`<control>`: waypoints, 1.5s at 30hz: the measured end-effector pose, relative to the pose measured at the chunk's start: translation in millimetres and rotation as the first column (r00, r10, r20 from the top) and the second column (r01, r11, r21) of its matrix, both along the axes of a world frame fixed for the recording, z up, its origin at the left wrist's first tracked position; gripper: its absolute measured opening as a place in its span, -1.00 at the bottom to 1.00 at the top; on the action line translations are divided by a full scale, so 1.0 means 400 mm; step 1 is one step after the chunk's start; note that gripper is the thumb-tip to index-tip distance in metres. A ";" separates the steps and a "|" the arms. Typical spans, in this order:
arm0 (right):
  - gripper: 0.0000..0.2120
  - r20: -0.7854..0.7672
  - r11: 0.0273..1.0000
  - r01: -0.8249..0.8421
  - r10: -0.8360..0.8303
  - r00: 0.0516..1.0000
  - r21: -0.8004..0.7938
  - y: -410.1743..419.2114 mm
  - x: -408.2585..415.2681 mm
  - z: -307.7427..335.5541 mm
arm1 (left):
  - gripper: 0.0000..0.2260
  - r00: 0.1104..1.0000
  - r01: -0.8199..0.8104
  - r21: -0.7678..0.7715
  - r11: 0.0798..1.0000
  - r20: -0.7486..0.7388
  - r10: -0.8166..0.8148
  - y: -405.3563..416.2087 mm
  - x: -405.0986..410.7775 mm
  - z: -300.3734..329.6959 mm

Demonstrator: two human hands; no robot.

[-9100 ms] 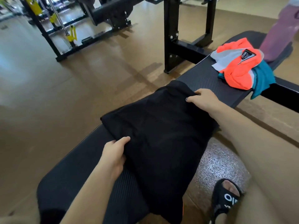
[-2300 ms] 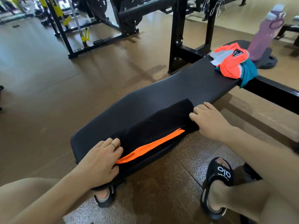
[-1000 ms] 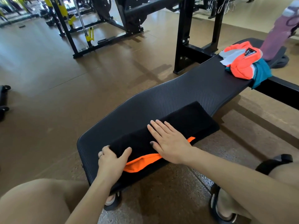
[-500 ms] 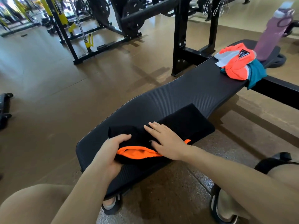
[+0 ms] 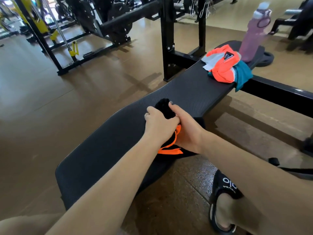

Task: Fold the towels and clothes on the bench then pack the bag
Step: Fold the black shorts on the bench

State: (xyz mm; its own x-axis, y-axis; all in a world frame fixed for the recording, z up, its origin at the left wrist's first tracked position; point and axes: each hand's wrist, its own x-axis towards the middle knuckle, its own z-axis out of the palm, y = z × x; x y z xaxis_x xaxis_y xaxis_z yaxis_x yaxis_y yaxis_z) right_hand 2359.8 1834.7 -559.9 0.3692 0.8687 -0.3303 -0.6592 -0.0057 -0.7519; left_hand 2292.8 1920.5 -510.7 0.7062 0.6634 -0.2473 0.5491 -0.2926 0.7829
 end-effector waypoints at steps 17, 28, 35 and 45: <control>-0.53 0.501 0.832 0.265 0.018 0.865 -0.488 -0.043 0.090 -0.076 | -0.41 0.997 0.042 0.167 0.985 -0.067 -0.031 0.116 -0.042 -0.161; -0.58 0.306 0.831 0.305 -0.173 0.936 -0.465 -0.053 0.074 -0.064 | -0.37 1.000 0.025 -0.286 0.958 -0.002 -0.027 0.117 -0.031 -0.204; -0.60 0.236 0.849 0.252 -0.156 0.959 -0.464 -0.065 0.063 -0.054 | -0.50 0.997 0.075 -0.368 0.927 0.045 -0.063 0.149 -0.023 -0.184; -0.58 0.208 0.873 0.101 0.001 0.978 -0.477 -0.010 0.049 -0.016 | -0.51 0.996 -0.022 -0.367 0.930 0.069 0.051 0.230 -0.082 -0.151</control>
